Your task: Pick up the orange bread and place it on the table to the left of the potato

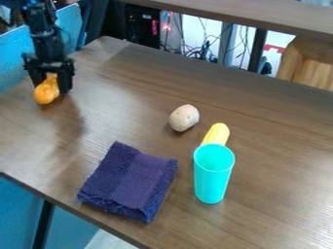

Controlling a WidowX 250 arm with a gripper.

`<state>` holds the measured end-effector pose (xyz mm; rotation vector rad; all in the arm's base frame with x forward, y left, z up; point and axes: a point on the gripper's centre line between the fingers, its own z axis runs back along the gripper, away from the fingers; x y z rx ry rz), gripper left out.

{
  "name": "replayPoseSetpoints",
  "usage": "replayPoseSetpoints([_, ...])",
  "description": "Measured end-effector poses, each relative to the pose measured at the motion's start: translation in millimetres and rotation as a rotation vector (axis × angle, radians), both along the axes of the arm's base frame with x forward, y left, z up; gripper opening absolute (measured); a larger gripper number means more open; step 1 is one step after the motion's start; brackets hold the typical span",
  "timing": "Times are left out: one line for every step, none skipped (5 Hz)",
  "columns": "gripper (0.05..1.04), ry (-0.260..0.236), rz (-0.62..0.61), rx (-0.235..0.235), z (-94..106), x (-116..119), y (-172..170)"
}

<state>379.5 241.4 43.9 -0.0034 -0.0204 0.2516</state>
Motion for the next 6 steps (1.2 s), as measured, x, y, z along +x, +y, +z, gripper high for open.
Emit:
replayPoseSetpoints([0.830,-0.031,-0.051,0.015,13.9,2,-9])
replayPoseSetpoints([0.830,0.010,-0.143,0.067,2.7,12,-43])
replayPoseSetpoints([0.830,-0.023,-0.267,0.052,4.1,10,-83])
replayPoseSetpoints([0.830,-0.084,-0.361,-0.046,16.9,4,-107])
replayPoseSetpoints([0.830,-0.057,-0.395,-0.076,18.3,0,-116])
replayPoseSetpoints([0.830,-0.029,-0.448,-0.063,19.0,3,-132])
